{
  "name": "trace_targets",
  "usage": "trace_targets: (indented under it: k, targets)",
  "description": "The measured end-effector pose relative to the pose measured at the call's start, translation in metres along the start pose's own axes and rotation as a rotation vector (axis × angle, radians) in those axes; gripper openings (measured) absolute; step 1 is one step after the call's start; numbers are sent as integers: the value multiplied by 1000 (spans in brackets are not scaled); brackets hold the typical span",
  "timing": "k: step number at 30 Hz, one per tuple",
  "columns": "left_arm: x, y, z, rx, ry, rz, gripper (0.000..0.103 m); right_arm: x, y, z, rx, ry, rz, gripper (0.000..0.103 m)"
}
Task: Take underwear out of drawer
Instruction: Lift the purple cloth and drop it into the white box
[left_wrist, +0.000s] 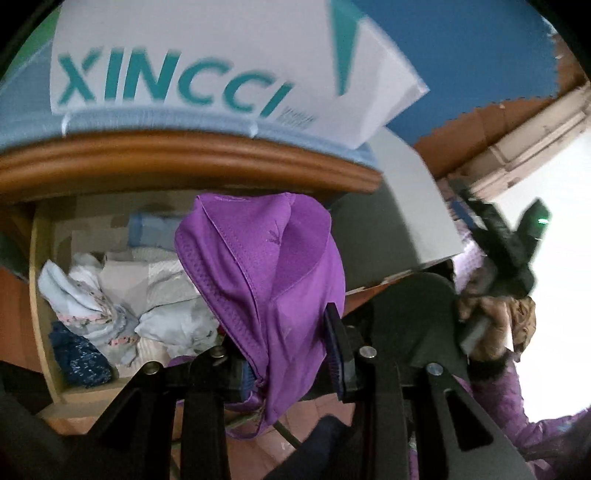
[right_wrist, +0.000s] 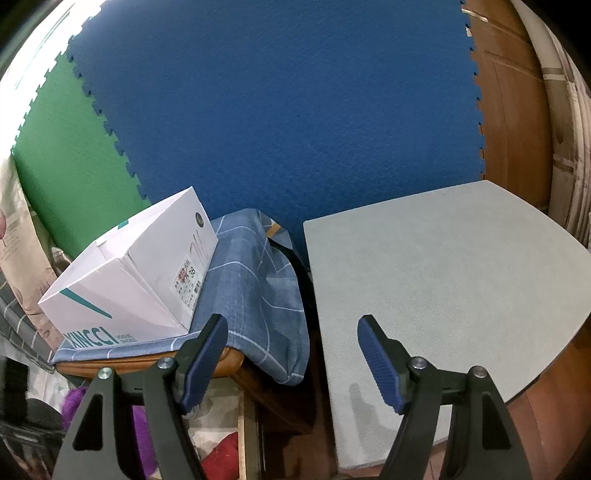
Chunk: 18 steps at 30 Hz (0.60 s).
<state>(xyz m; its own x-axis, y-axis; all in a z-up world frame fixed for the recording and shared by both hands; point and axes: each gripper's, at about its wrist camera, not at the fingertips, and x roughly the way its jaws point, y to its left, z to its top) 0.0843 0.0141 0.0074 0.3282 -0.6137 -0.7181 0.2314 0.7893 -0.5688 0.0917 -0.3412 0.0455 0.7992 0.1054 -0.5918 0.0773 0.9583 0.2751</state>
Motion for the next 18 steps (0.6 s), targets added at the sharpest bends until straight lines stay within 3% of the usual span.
trace_targets:
  k: [10,14,18]
  targets:
    - [-83,-66,31,95,-135,-85,28,1,2,1,-9,6,-3,75]
    - [-123,-84,67,101,-213,-119,29,1,2,0,-9,6,-4,75]
    - [-150,-95,114,121,-285,-94,29,1,2,0,-8,5,-2,75]
